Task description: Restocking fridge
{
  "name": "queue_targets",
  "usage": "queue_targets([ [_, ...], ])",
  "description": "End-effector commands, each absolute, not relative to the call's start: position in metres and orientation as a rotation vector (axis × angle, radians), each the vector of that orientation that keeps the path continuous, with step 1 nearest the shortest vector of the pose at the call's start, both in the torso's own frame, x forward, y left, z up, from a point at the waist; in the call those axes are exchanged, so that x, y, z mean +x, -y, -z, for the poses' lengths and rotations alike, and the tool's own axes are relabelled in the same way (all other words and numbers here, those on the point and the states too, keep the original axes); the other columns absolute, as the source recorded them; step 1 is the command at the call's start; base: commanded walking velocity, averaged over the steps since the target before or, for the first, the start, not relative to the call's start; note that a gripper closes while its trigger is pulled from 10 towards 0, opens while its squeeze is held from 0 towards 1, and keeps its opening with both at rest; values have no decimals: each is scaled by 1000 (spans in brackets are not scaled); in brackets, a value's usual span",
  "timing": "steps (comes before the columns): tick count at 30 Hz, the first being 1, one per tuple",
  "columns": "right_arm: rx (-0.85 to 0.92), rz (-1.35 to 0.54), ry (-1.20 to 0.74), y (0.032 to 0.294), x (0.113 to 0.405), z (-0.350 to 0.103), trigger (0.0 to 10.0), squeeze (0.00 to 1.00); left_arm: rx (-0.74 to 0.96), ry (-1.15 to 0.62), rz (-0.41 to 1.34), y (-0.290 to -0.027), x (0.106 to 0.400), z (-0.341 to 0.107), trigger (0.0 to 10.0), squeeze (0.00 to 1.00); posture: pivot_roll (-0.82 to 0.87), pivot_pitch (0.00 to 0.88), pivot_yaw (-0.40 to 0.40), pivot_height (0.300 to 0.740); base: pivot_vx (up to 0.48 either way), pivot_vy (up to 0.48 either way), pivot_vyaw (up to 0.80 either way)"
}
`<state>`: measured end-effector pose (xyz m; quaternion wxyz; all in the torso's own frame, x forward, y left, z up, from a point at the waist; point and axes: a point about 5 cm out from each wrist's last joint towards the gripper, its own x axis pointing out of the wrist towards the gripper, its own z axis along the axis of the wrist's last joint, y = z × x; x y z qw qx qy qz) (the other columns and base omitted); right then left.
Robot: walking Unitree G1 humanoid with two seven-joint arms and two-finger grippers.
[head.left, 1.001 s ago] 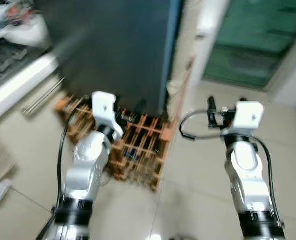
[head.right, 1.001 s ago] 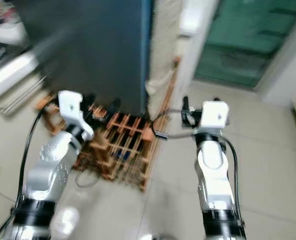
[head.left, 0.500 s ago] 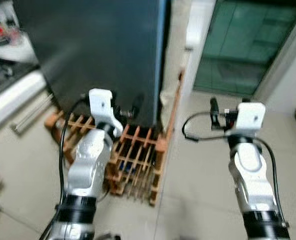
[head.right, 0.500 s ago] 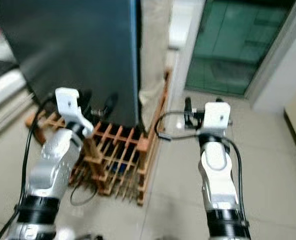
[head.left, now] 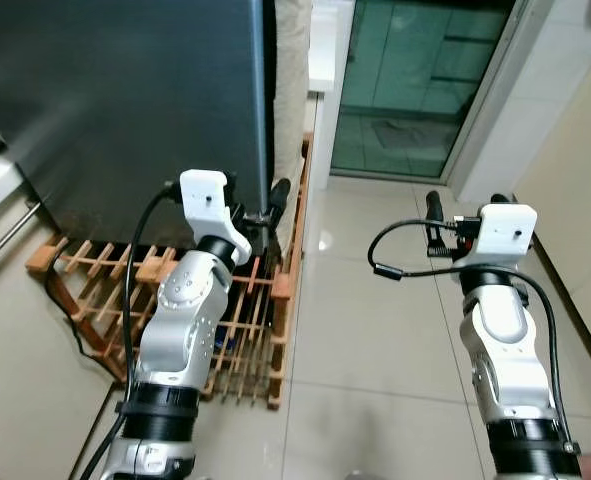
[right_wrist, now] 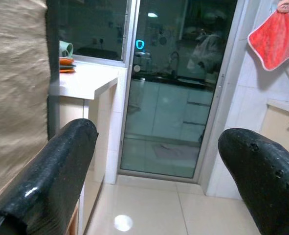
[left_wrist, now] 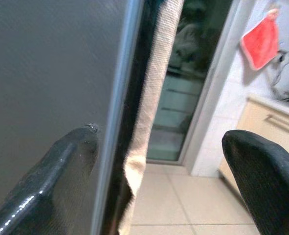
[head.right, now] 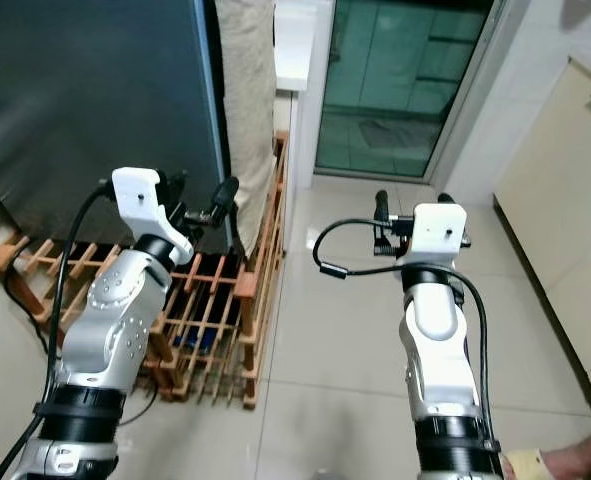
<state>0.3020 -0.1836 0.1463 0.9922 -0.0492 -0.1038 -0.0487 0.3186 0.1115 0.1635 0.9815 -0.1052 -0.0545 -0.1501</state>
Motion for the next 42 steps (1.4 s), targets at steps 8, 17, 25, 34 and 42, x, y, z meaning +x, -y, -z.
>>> queue_targets([
  [8,-98,118,188,188,305,-146,10000,365,-170,72,204,-110,333,-166,10000,0,-108,0,-6,740,34,-215,0],
  [17,-82,116,159,188,309,-142,10000,341,-147,-26,6,-129,349,-150,10000,0,-111,0,-9,740,0,0,0],
  [25,-89,121,170,189,308,-144,10000,322,-83,114,105,-119,350,-172,10000,0,-118,0,-3,740,0,0,0],
  [34,-103,135,202,190,308,-148,10000,322,-79,198,139,-112,349,-192,10000,0,-111,0,-4,740,0,0,0],
  [42,-113,132,271,187,314,-167,10000,322,-79,227,176,-113,355,-201,10000,0,-123,0,32,740,0,0,0],
])
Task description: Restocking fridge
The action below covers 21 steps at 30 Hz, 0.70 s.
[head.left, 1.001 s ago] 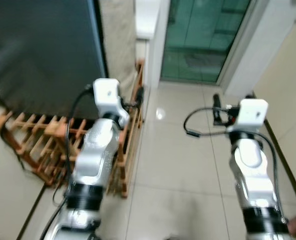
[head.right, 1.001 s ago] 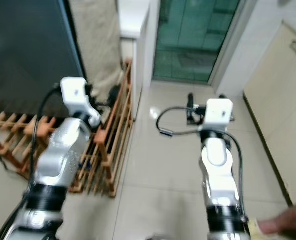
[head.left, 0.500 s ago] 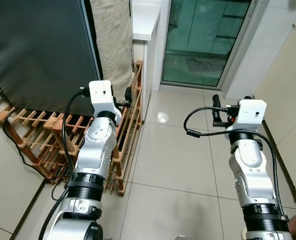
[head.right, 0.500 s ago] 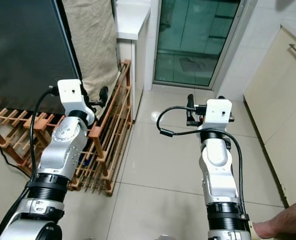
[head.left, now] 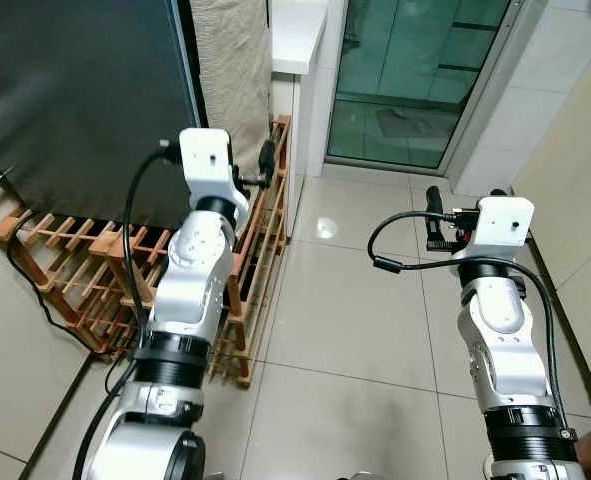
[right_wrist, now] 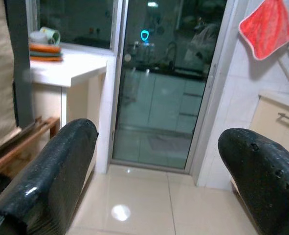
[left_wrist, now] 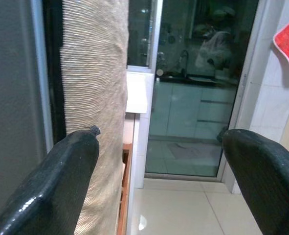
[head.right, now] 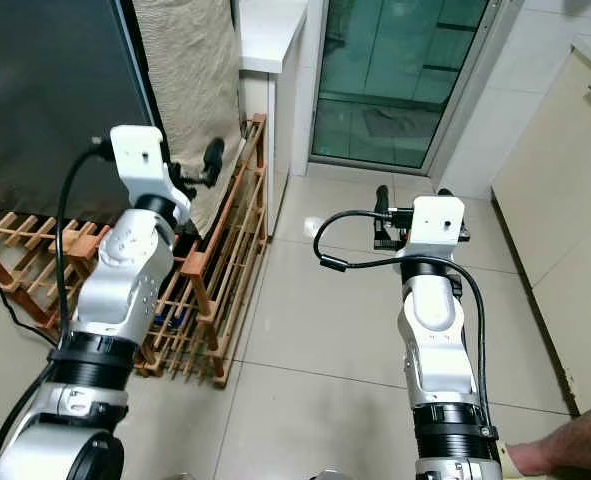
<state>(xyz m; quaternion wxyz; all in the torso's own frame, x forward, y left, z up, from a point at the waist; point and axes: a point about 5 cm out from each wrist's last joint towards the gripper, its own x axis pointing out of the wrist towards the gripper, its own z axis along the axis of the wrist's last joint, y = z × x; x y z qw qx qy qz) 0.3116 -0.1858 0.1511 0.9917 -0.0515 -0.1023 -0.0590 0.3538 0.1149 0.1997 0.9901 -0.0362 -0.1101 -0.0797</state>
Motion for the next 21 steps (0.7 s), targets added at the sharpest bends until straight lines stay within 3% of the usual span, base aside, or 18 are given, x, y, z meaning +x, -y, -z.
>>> queue_targets([
  [1,-112,148,289,188,314,-171,10000,322,-97,237,164,-115,355,-204,10000,0,-124,0,35,740,0,0,0],
  [5,-145,204,445,189,309,-204,10000,325,-178,370,156,-121,351,-229,10000,0,-129,0,56,740,0,0,0],
  [6,-184,240,584,190,298,-230,10000,333,-214,484,133,-131,344,-250,10000,0,-131,0,65,740,0,0,0],
  [11,-187,283,739,193,280,-267,10000,333,-249,603,70,-144,333,-280,10000,0,-136,0,68,740,0,0,0],
  [15,-189,271,749,193,281,-277,10000,329,-211,668,169,-124,328,-296,10000,0,-135,0,44,740,0,0,0],
  [21,-185,216,659,187,295,-263,10000,325,-324,592,48,-132,336,-282,10000,0,-117,0,-7,740,461,0,0],
])
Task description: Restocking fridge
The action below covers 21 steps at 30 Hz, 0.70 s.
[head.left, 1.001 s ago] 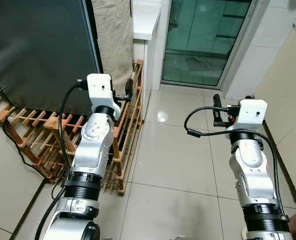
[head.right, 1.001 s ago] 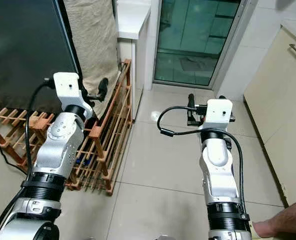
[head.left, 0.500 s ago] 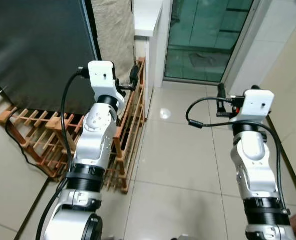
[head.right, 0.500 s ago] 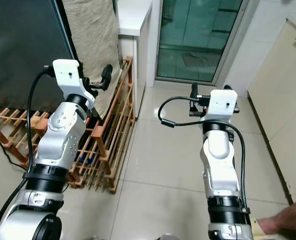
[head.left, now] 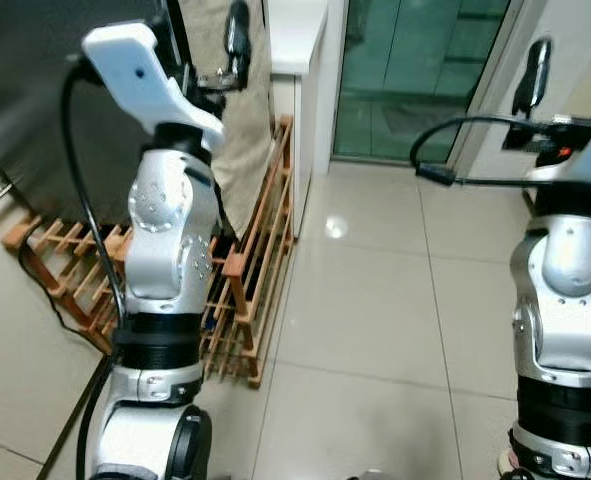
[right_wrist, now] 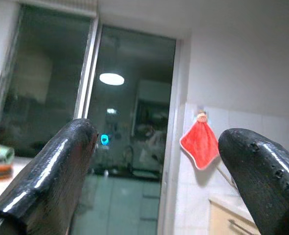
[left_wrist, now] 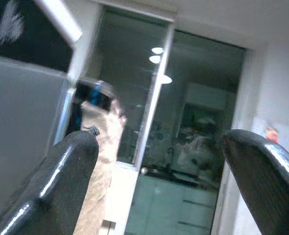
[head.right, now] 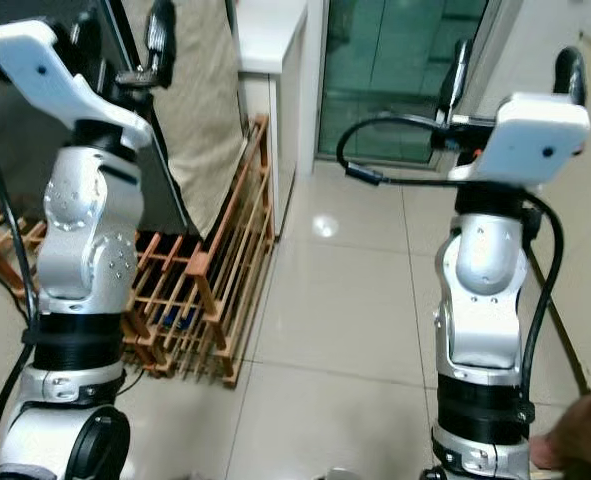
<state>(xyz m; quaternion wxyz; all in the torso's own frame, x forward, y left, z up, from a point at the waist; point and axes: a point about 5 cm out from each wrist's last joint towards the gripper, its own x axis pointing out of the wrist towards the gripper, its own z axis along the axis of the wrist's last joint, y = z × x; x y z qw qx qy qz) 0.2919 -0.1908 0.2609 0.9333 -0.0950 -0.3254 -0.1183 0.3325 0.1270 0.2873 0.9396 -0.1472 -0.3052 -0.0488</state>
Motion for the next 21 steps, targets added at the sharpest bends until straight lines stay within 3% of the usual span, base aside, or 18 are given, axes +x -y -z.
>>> queue_targets([
  [1,-187,201,653,184,296,-264,10000,329,-331,585,27,-135,336,-281,10000,0,-116,0,-11,740,458,0,0],
  [5,-195,164,637,181,299,-263,10000,325,-347,564,-16,-139,337,-278,10000,0,-103,0,-39,740,438,0,0],
  [11,-202,120,607,179,305,-259,10000,325,-358,550,-38,-140,335,-273,10000,0,-98,0,-68,740,310,360,0],
  [17,-210,102,588,179,307,-256,10000,322,-345,537,-68,-141,336,-269,10000,0,-104,0,-73,740,0,462,0],
  [21,-210,96,577,179,306,-253,10000,322,-309,545,-67,-139,335,-268,10000,0,-115,0,-70,740,0,0,0],
])
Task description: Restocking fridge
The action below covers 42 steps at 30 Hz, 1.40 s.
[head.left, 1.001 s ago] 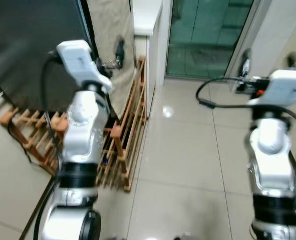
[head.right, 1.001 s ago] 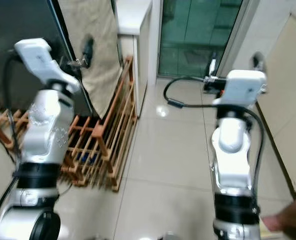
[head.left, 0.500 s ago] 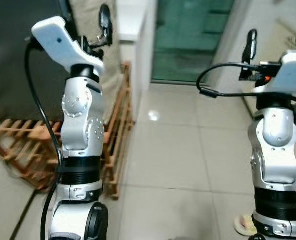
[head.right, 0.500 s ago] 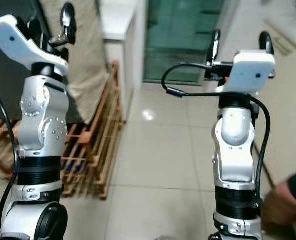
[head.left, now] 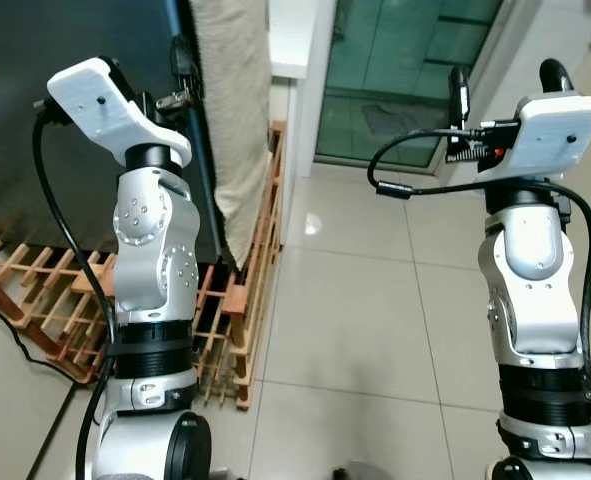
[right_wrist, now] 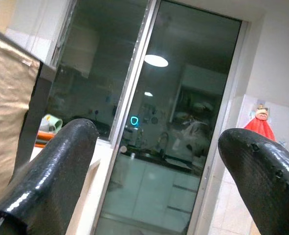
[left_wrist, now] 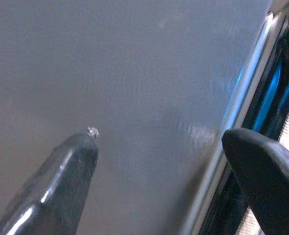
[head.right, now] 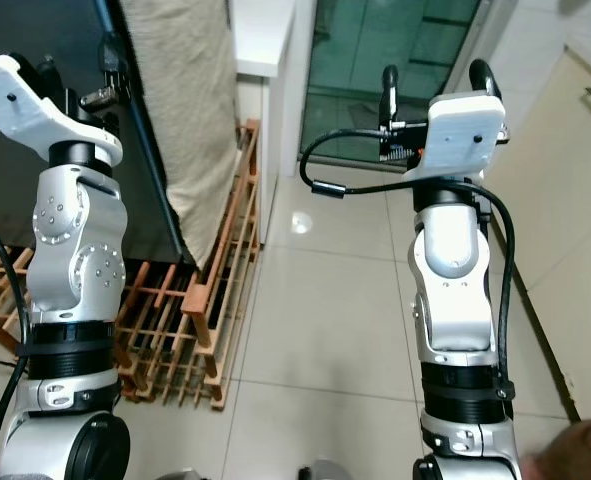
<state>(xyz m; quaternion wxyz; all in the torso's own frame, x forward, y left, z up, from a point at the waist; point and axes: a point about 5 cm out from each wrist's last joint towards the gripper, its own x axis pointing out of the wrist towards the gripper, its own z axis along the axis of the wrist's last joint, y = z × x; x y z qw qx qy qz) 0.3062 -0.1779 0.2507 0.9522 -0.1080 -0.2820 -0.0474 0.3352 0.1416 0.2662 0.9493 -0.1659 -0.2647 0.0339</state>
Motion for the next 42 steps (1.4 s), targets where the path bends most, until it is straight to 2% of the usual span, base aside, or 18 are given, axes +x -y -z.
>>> queue_targets([
  [1,-211,96,576,179,306,-252,10000,318,-305,543,-66,-139,335,-268,10000,0,-115,0,-70,740,0,0,0],
  [7,-170,110,543,182,306,-246,10000,318,-264,529,-25,-135,336,-268,10000,0,-115,0,-70,740,0,0,0],
  [8,-102,132,490,187,308,-238,10000,322,-221,502,22,-128,337,-266,10000,0,-110,0,-63,740,0,0,0],
  [13,-16,160,371,196,311,-217,10000,318,-183,401,161,-109,339,-255,10000,0,-109,0,-61,740,0,0,0],
  [17,-18,190,301,205,309,-201,10000,322,-185,327,301,-90,333,-245,10000,0,-111,0,-59,740,0,0,0],
  [22,-24,204,255,210,306,-193,10000,322,-200,253,358,-75,331,-233,10000,0,-119,0,-59,740,0,0,0],
  [26,-44,200,241,211,305,-190,10000,325,-203,219,354,-66,333,-229,10000,0,-136,0,-59,740,0,0,0],
  [32,-68,184,224,209,303,-187,10000,322,-225,185,319,-67,340,-226,10000,0,-166,0,-79,740,0,0,0],
  [42,-106,201,212,217,294,-186,10000,322,-235,172,260,-68,350,-228,10000,0,-215,0,-36,740,0,0,0],
])
